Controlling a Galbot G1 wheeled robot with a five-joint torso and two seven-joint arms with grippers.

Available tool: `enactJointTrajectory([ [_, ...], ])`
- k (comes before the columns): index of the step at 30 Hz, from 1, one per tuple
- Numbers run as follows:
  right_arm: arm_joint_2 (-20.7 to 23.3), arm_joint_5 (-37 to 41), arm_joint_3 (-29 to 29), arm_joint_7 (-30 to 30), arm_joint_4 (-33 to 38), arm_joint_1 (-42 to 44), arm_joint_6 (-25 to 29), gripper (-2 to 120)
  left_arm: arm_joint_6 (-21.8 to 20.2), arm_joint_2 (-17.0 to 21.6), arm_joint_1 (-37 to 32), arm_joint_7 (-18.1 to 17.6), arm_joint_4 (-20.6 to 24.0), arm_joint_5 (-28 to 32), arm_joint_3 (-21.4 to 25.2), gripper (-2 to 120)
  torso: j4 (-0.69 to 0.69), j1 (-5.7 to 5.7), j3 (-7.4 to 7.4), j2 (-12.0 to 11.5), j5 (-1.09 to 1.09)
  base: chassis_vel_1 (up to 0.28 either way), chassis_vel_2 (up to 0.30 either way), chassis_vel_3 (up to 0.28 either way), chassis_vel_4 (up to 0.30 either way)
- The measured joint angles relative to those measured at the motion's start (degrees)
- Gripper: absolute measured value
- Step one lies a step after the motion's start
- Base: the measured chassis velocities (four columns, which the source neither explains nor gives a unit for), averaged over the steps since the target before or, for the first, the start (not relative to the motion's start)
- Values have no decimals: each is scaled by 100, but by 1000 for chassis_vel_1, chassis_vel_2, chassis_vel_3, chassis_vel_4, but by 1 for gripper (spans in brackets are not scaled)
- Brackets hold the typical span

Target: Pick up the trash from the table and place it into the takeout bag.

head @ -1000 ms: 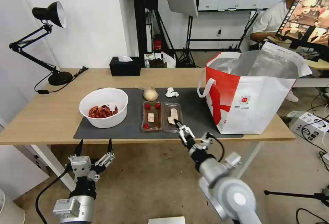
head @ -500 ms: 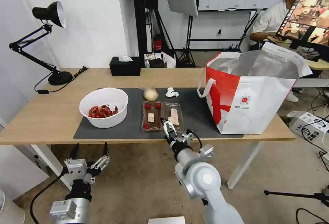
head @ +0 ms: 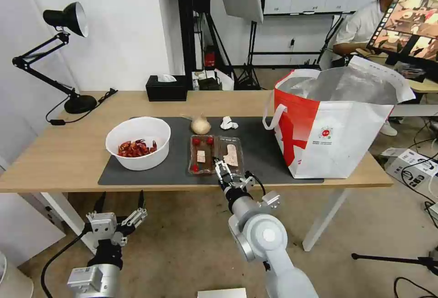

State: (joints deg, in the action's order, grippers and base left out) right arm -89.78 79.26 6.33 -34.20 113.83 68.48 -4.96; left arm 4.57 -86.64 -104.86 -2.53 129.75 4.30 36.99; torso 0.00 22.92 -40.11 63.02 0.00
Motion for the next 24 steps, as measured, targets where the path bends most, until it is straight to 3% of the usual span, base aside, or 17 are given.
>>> enactJointTrajectory([
  [24, -17, -132, 58, -388, 295, 24, 26, 100, 32, 0, -73, -5, 83, -21, -14, 100, 0, 0, 0, 0, 0, 0, 0, 0, 0],
])
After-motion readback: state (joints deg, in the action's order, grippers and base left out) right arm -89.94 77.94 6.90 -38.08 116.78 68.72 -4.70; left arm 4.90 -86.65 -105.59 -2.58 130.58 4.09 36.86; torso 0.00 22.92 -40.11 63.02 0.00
